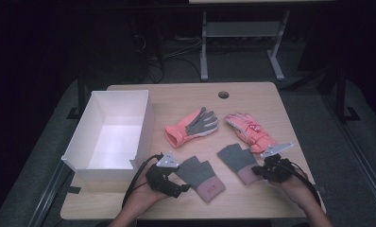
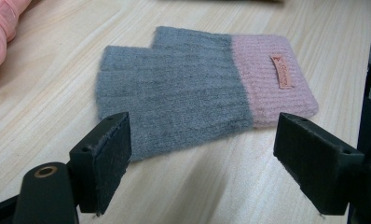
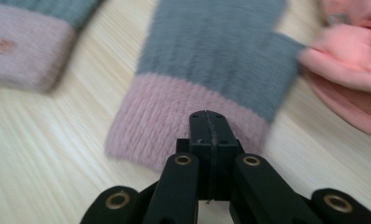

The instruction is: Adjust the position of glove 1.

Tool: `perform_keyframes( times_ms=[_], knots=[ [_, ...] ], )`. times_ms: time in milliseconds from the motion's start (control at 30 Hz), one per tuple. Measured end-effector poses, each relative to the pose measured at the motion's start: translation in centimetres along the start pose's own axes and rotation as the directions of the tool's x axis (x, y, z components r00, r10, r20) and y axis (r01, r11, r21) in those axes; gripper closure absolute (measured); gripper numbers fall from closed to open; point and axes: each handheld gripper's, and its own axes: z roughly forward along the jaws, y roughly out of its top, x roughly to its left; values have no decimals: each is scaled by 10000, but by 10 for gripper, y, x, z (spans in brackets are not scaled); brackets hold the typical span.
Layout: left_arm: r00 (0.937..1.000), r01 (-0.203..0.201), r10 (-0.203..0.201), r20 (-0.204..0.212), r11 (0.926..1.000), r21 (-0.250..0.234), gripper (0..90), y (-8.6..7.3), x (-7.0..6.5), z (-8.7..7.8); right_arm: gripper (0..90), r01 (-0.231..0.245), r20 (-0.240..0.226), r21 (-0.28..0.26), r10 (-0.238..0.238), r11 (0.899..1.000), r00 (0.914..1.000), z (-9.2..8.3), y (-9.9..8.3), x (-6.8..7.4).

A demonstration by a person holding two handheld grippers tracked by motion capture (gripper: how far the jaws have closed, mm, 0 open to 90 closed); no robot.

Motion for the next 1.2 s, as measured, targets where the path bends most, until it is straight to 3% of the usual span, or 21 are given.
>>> perform_keyframes(
  times_ms=[67, 200, 267, 300, 367, 533, 667, 800, 933, 967, 1200],
  knots=[
    [10000, -21, 21, -12, 10000, 33, 187, 0, -1, 1, 900, -170, 149, -23, 171, 9999, 9997, -3, -2, -7],
    [9999, -118, 119, -13, 9998, 132, 189, 0, -2, 1, 895, -312, -104, -249, 309, 9992, 9995, -5, 1, -6],
    [9999, -106, 107, -33, 9999, 123, 189, 0, -2, 1, 860, -363, -142, -488, 356, 9981, 9993, -6, 2, -5],
    [10000, -28, 28, -29, 10000, 85, 189, 0, -1, 1, 801, -626, -249, -858, 607, 9943, 9978, -8, 4, -4],
    [10000, -23, 24, -32, 10000, 88, 189, 0, -1, 1, 766, -894, -381, -1094, 857, 9900, 9956, -8, 6, -5],
    [10000, 33, -32, -48, 9999, 97, 192, 0, -2, 2, 703, -1191, -578, -1070, 1134, 9871, 9919, 1, 11, -3],
    [10000, 27, -26, -82, 9998, 195, 194, -1, -1, 2, 666, -1103, -424, -938, 1067, 9895, 9934, 12, 16, 1],
    [10000, 11, -10, -60, 9998, 184, 201, -1, -2, 2, 678, -1102, -145, -577, 1096, 9922, 9939, 22, 17, 4],
    [10000, 35, -33, -54, 9998, 202, 201, -1, -2, 3, 746, -1006, 74, -578, 1012, 9932, 9948, 25, 17, 5],
    [10000, 29, -28, -63, 9997, 231, 201, -1, -3, 2, 819, -879, 212, -650, 895, 9940, 9958, 26, 15, 6],
    [9999, -109, 113, -106, 9993, 348, 202, -1, -2, 2, 870, -800, 267, -746, 822, 9940, 9963, 25, 15, 7]
  ],
)
